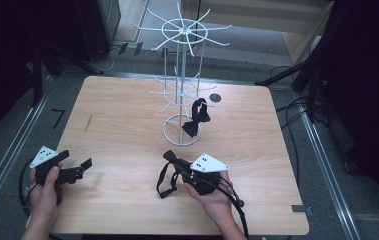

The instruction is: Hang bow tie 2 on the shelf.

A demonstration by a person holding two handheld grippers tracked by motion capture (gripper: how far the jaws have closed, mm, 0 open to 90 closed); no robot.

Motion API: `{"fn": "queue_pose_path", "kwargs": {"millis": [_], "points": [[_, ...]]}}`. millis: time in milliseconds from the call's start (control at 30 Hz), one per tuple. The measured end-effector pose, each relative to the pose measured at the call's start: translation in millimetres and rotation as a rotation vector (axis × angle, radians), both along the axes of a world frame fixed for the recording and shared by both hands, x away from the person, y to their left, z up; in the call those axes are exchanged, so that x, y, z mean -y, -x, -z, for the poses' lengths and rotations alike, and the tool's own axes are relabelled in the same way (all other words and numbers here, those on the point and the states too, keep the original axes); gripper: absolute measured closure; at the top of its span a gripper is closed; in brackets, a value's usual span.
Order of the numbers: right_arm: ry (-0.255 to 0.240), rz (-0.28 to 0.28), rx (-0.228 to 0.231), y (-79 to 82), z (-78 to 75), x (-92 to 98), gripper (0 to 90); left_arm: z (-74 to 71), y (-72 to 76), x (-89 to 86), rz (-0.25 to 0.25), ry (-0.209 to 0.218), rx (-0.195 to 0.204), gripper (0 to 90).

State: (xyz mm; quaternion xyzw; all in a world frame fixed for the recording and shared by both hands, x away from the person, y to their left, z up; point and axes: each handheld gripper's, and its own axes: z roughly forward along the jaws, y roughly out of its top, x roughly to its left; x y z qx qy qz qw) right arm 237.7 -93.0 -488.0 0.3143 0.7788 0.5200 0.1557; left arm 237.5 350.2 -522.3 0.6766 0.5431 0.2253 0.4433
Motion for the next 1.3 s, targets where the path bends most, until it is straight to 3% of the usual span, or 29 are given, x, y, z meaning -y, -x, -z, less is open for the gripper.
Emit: {"fn": "queue_pose_path", "kwargs": {"millis": [1300], "points": [[-0.065,0.083,0.095,-5.9,-30.9,19.7,76.9,0.0,0.0,-0.1,0.001,-0.001,-0.001,1.6]]}}
